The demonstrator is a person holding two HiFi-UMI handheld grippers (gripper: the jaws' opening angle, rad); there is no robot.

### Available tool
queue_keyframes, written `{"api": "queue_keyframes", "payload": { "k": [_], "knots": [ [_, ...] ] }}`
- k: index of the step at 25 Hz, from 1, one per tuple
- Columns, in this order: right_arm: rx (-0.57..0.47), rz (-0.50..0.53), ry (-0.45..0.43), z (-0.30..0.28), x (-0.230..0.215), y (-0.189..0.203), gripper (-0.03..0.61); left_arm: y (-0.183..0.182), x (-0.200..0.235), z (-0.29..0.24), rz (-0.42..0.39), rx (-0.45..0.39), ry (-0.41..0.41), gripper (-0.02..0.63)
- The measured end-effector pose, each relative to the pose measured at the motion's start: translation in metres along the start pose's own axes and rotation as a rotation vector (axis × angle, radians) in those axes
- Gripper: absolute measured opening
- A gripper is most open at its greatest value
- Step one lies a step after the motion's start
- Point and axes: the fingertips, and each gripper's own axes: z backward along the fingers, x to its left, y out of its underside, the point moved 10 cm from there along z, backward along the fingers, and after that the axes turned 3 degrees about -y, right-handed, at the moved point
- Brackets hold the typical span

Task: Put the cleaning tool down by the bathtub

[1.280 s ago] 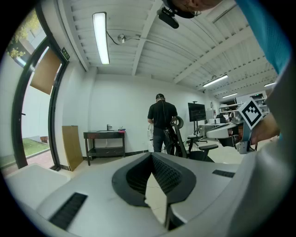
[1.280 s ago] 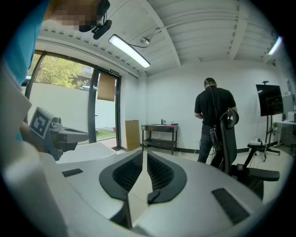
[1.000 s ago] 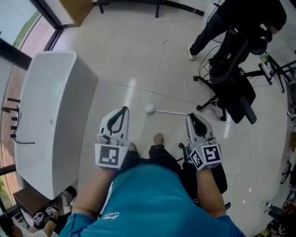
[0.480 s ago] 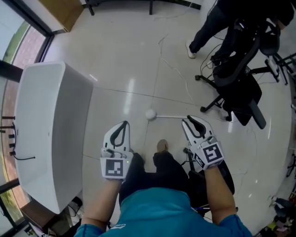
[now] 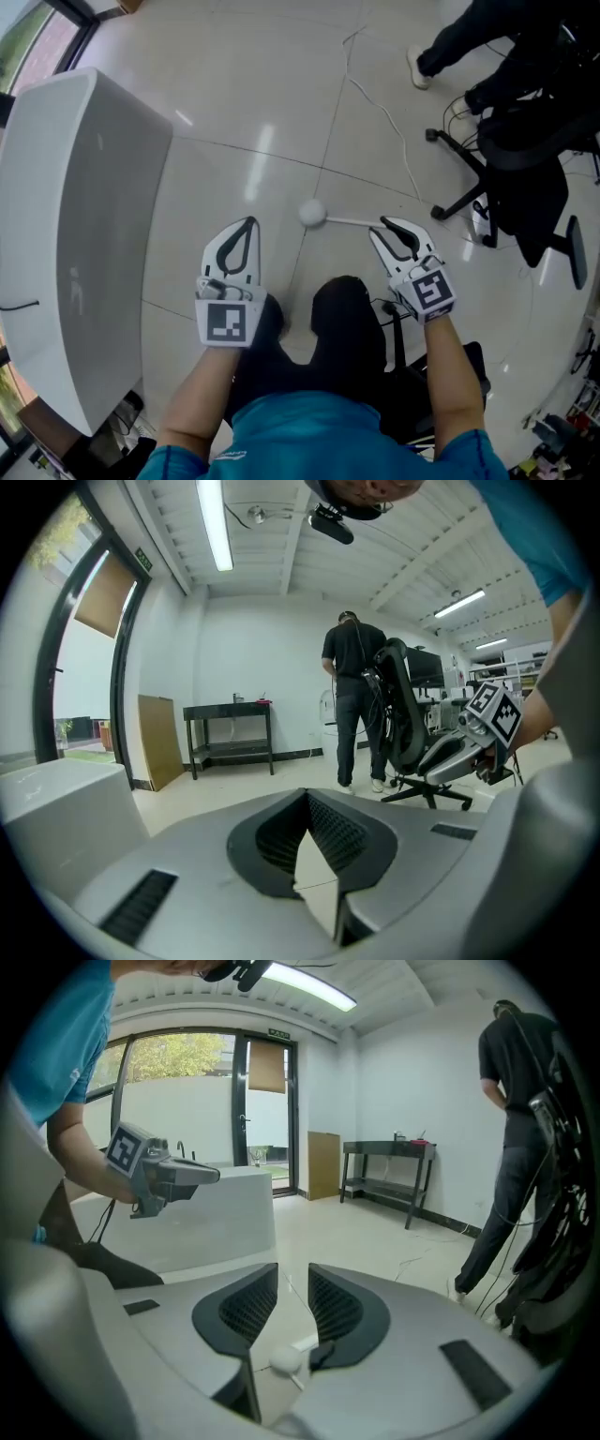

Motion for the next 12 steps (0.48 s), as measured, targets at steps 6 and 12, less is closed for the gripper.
{"api": "queue_keyframes", "payload": {
  "k": [6, 12],
  "knots": [
    [0.068, 0.047, -0.070, -0.088, -0.020, 0.122, 0.130, 0.125, 0.030, -0.057, 0.024, 0.001, -0.104, -0.003],
    [0.168, 0.085, -0.121, -0.156, -0.028, 0.230, 0.130, 0.210, 0.032, -0.096, 0.046, -0.022, -0.117, -0.002]
  ]
}}
